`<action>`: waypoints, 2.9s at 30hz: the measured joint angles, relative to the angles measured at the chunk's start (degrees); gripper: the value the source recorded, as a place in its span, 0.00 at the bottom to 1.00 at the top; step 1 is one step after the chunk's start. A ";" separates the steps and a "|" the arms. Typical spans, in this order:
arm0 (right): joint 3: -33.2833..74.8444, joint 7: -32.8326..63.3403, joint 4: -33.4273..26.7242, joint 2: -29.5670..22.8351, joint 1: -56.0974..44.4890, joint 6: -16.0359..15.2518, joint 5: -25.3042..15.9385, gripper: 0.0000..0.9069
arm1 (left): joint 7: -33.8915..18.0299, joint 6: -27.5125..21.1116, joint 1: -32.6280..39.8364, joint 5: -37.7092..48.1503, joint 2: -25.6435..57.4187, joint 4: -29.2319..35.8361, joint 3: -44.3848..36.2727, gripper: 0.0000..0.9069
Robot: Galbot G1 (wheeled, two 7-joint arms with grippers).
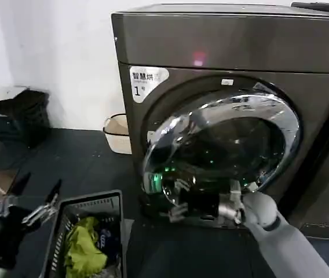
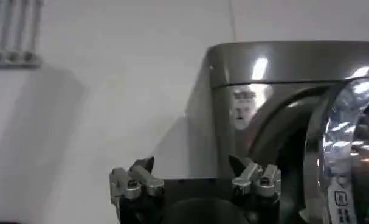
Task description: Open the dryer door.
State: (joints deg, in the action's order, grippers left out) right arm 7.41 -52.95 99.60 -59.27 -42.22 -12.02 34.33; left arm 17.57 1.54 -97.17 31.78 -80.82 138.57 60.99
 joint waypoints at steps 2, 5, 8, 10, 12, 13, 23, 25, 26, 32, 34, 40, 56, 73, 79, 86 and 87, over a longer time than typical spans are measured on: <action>0.84 -2.33 1.41 1.10 -1.22 -0.50 0.61 1.00 | 2.83 0.62 1.05 0.07 1.70 -1.63 0.52 1.00; 2.38 -5.34 3.82 2.82 -3.21 -1.18 1.04 1.00 | 5.04 1.23 2.72 1.10 5.08 -4.76 0.24 1.00; 3.81 -7.54 6.06 4.35 -5.09 -1.10 1.60 1.00 | 6.67 1.49 4.37 3.68 9.04 -7.99 -0.85 1.00; 4.85 -8.82 7.38 5.38 -6.29 -0.96 2.46 1.00 | 6.79 1.55 5.55 4.77 11.68 -9.98 -1.63 1.00; 6.06 -10.10 8.32 6.33 -7.45 -0.87 2.96 1.00 | 6.94 1.57 6.78 7.16 14.30 -12.25 -2.62 1.00; 6.75 -10.95 8.84 6.87 -8.11 -0.85 3.28 1.00 | 6.93 1.57 7.51 8.22 15.66 -13.46 -3.20 1.00; 14.66 -18.78 12.15 10.47 -15.14 0.18 3.52 1.00 | 8.98 1.53 17.27 16.03 27.55 -25.48 -13.57 1.00; 16.47 -19.83 12.53 10.89 -16.72 0.19 3.65 1.00 | 9.60 1.63 19.57 17.23 29.46 -27.64 -16.41 1.00; 17.33 -20.21 12.68 10.98 -17.44 0.20 3.68 1.00 | 9.97 1.63 20.95 18.29 30.47 -28.60 -18.09 1.00; 24.36 -20.94 12.66 10.74 -22.22 0.06 5.04 1.00 | 10.80 2.12 28.75 19.30 34.64 -32.43 -27.76 1.00; 26.99 -21.53 12.36 10.60 -23.49 0.04 5.11 1.00 | 10.99 2.25 31.27 19.60 35.72 -33.38 -31.38 1.00; 36.57 -23.13 12.93 9.54 -28.60 0.15 5.27 1.00 | 13.31 3.03 37.79 19.33 37.30 -34.84 -41.61 1.00; 63.86 -19.69 14.65 0.88 -42.71 0.70 3.08 1.00 | 14.56 3.71 52.97 19.01 35.93 -37.58 -64.84 1.00; 90.84 5.85 14.97 -5.28 -48.84 -3.25 3.48 1.00 | 17.60 4.80 66.54 25.03 33.34 -37.11 -82.37 1.00; 98.90 19.65 13.55 -5.69 -50.49 -4.22 4.14 1.00 | 17.75 4.63 71.26 25.45 31.19 -37.74 -88.15 1.00; 105.61 31.85 13.27 -7.16 -52.00 -4.28 -0.64 1.00 | 17.36 3.59 76.42 26.91 26.96 -39.86 -94.26 1.00; 106.39 33.21 13.05 -7.48 -52.07 -4.25 -1.24 1.00 | 17.37 3.67 77.14 26.92 26.09 -40.28 -95.11 1.00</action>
State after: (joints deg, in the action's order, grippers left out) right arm 113.80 -19.74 112.65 -66.75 -94.29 -16.28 33.09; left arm 34.94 5.21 -20.03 58.70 -54.73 98.29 -34.11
